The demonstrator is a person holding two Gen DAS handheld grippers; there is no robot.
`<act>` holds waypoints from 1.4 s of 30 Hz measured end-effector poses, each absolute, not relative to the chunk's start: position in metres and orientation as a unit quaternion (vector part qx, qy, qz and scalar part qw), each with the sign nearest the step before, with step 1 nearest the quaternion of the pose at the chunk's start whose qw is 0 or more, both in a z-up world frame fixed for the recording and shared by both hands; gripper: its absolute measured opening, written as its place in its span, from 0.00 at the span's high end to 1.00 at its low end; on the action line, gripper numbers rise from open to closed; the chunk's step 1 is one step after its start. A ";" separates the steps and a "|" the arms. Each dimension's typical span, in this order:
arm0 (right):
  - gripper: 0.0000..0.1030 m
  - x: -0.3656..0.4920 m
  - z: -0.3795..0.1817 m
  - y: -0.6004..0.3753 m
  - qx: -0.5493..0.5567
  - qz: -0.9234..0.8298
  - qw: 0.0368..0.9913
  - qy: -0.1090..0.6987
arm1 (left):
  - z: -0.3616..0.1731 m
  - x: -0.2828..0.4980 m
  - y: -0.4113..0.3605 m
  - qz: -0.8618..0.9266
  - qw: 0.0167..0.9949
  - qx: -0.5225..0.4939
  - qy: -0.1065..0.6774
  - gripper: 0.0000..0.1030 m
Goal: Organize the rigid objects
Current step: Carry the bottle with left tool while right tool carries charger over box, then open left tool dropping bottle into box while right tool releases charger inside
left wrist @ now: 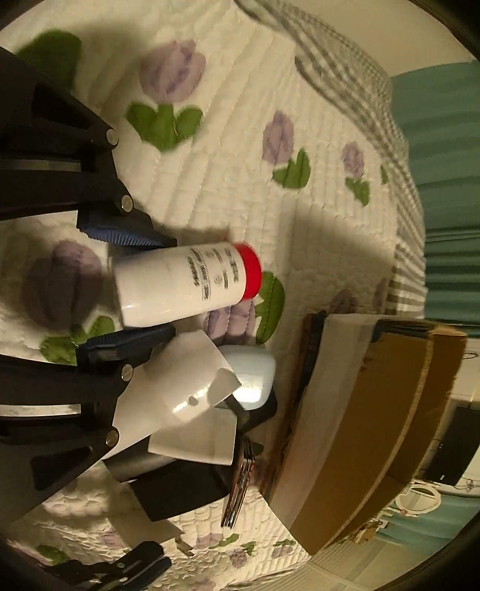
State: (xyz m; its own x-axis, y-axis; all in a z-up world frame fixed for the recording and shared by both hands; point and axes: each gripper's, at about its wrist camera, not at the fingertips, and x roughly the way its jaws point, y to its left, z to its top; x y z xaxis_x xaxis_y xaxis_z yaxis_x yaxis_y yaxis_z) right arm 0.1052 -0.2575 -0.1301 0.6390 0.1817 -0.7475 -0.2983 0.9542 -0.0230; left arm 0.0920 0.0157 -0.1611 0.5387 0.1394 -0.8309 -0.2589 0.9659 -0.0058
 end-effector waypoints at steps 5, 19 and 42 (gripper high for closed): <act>0.72 0.095 -0.110 -0.254 -0.074 0.146 0.909 0.382 | -0.130 0.065 0.011 0.106 0.895 -0.066 0.429 0.64; 0.73 0.121 -0.007 -0.239 -0.070 0.193 0.931 0.304 | -0.032 0.073 -0.008 0.045 0.935 -0.038 0.350 0.64; 0.73 0.280 -0.010 -0.194 -0.079 0.217 0.930 0.286 | -0.052 0.235 -0.025 -0.004 0.931 0.020 0.364 0.64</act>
